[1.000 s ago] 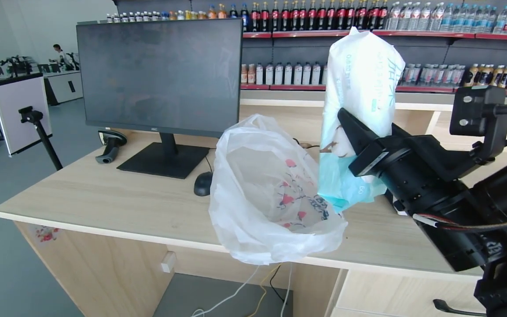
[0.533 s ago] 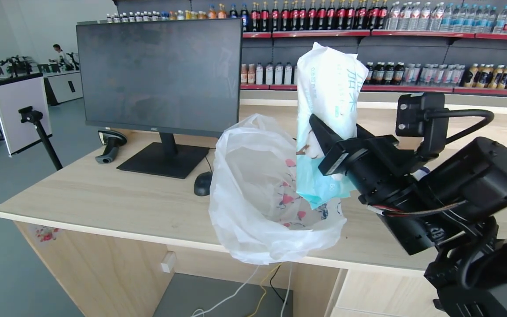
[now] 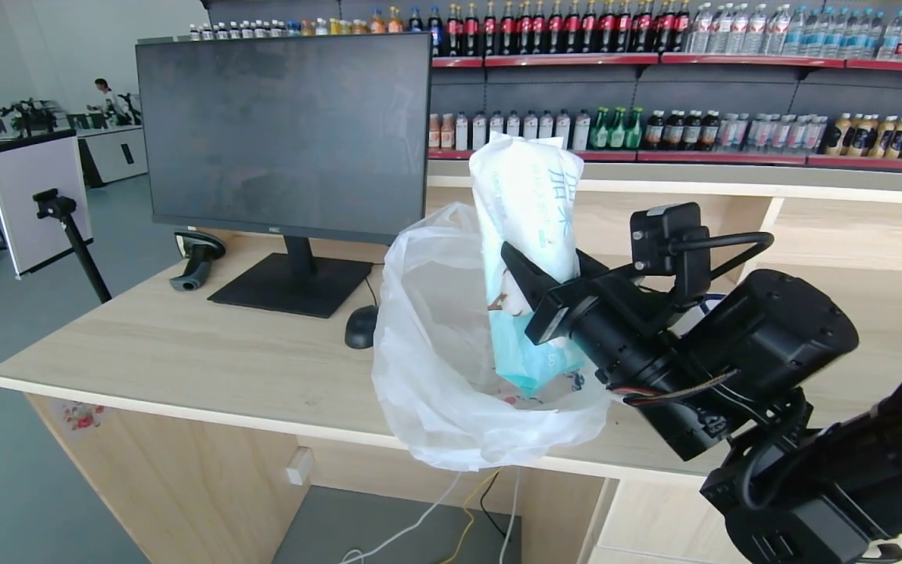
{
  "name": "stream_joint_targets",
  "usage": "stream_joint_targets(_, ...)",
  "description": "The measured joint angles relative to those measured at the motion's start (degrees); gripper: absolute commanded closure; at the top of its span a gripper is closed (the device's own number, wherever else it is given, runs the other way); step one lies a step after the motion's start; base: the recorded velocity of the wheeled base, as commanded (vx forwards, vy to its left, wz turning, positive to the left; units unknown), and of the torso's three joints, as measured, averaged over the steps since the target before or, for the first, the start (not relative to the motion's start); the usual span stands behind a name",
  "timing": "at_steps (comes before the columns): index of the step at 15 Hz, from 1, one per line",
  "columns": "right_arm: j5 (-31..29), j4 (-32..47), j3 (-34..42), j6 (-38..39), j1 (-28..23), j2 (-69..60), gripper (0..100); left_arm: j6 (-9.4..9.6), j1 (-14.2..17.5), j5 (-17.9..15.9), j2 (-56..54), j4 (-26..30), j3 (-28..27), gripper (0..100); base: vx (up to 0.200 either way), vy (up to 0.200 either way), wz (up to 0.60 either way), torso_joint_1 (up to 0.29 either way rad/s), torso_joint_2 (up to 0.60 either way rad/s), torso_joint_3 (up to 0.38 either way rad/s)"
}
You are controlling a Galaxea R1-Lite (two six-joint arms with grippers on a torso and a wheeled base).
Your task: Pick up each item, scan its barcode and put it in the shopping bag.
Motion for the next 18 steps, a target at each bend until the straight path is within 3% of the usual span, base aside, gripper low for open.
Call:
stream_joint_targets(7,-0.27,-0.27,2.17,1.07,0.50,-2.18,100,-0.02,-0.02,0.00,0.00,0.00,0.00,0,0.000,0.000,0.00,0.000,0.00,0.000)
stream_joint_targets(10,-0.27,-0.55,2.65,1.21,0.59,-2.97,100,0.00,-0.02,0.00,0.00,0.00,0.00,0,0.000,0.000,0.60,0.001,0.01,-0.001)
stream_joint_targets(14,-0.29,-1.15,2.58,1.22,0.35,-3.41,100,-0.02,0.02,-0.02,0.00,-0.07,0.00,0,0.000,0.000,0.00,0.000,0.00,0.000)
stream_joint_targets(18,1.10,-1.12,2.61,1.33,-2.60,-3.32,100,0.00,0.00,0.00,0.00,0.00,0.00,0,0.000,0.000,0.00,0.000,0.00,0.000)
